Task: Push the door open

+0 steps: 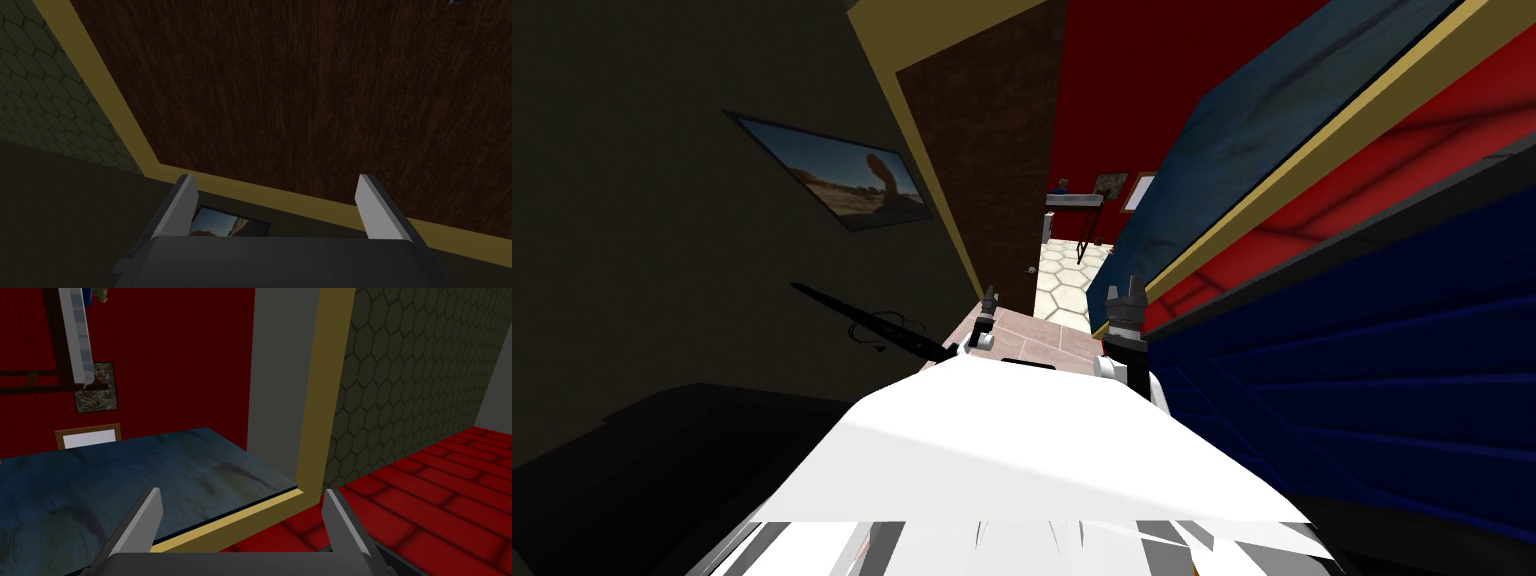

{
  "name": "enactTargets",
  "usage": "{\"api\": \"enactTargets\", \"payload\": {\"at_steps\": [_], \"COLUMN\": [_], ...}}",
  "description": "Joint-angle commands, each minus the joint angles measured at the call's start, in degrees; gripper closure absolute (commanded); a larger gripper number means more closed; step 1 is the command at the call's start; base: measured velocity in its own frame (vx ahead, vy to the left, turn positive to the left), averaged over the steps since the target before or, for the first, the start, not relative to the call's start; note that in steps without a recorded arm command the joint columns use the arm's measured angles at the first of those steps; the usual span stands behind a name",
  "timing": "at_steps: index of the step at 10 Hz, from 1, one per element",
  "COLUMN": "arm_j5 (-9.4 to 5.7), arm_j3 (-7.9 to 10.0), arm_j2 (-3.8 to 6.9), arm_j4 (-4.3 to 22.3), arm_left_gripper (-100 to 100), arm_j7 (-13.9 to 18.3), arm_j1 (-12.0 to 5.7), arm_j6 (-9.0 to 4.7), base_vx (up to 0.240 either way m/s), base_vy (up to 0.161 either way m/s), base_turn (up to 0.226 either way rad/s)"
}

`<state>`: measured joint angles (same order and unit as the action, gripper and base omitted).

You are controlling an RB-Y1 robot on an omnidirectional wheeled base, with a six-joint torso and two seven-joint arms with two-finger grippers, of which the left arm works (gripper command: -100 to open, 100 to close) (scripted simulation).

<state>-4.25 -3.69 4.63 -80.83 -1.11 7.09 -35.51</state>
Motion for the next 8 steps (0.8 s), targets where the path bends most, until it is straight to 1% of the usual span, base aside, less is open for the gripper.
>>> {"api": "enactTargets", "payload": {"at_steps": [1,3,4,6,7,8], "arm_j5": [-0.06,-0.12,-0.12,-0.18,-0.18,-0.21], "arm_j3": [-0.05,-0.18,-0.18,-0.32,-0.32,-0.39], "arm_j2": [-0.01,-0.16,-0.16,-0.41,-0.41,-0.54], "arm_j4": [2.3,5.6,6.0,9.5,9.6,11.4], "arm_left_gripper": [-100,-100,-100,-100,-100,-100], "arm_j7": [-0.1,-0.3,-0.3,-0.6,-0.6,-0.7], "arm_j1": [-0.85,-2.26,-2.26,-3.63,-3.63,-4.31], "arm_j6": [-0.48,-1.31,-1.31,-2.11,-2.11,-2.51], "base_vx": [0.071,0.094,0.062,0.058,0.059,0.061], "base_vy": [-0.005,-0.002,0.011,0.005,0.006,0.009], "base_turn": [-0.030,-0.041,-0.014,-0.039,-0.008,-0.028]}}
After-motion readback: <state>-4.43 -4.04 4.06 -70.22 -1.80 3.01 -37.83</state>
